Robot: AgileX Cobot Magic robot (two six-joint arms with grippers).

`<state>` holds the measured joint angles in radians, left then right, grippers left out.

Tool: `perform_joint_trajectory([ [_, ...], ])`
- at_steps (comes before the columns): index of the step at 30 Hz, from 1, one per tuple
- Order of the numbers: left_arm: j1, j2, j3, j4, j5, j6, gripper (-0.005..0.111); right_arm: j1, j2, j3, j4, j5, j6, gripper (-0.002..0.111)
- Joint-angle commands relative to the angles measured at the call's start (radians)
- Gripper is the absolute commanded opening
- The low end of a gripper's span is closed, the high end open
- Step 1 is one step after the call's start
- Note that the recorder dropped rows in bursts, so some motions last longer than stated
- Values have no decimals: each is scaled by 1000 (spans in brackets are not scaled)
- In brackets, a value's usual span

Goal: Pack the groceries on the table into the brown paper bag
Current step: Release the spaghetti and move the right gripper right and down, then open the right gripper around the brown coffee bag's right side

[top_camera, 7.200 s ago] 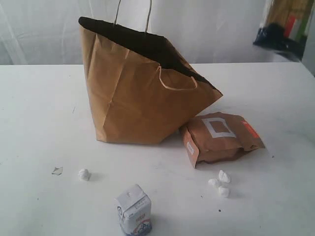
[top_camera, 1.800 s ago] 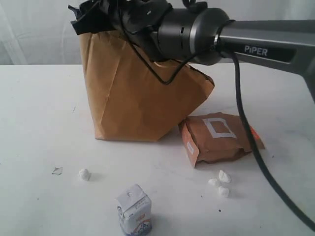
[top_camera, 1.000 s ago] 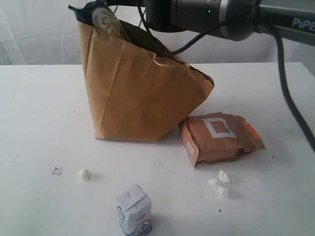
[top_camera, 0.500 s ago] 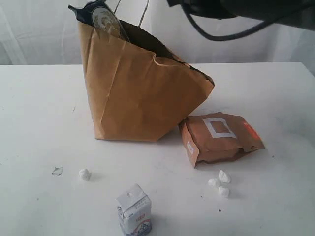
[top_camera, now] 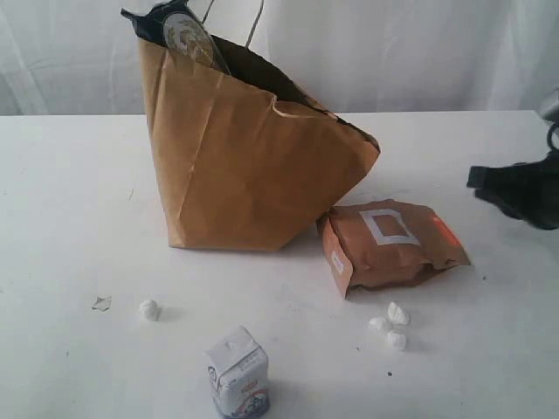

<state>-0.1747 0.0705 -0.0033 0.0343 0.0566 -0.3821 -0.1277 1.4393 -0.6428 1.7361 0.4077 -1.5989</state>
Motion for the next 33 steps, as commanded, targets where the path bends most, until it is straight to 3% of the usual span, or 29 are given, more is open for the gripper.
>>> perform_joint_trajectory([
  [1,3,-1,3,-4,-2,-4,0,-22,40,16,-175,369,15,0],
  [9,3,-1,3,-4,-2,-4,0,-22,26,16,-526,371,167,5],
  [14,3,-1,3,-4,-2,-4,0,-18,26,16,-833,446,328,34],
  [17,3,-1,3,-4,-2,-4,0,-18,26,16,-816,446,347,57],
  [22,3,-1,3,-4,-2,-4,0,-18,17,11,-769,417,347,79],
  [33,3,-1,3,-4,-2,-4,0,30,15,-146,-769,426,272,81],
])
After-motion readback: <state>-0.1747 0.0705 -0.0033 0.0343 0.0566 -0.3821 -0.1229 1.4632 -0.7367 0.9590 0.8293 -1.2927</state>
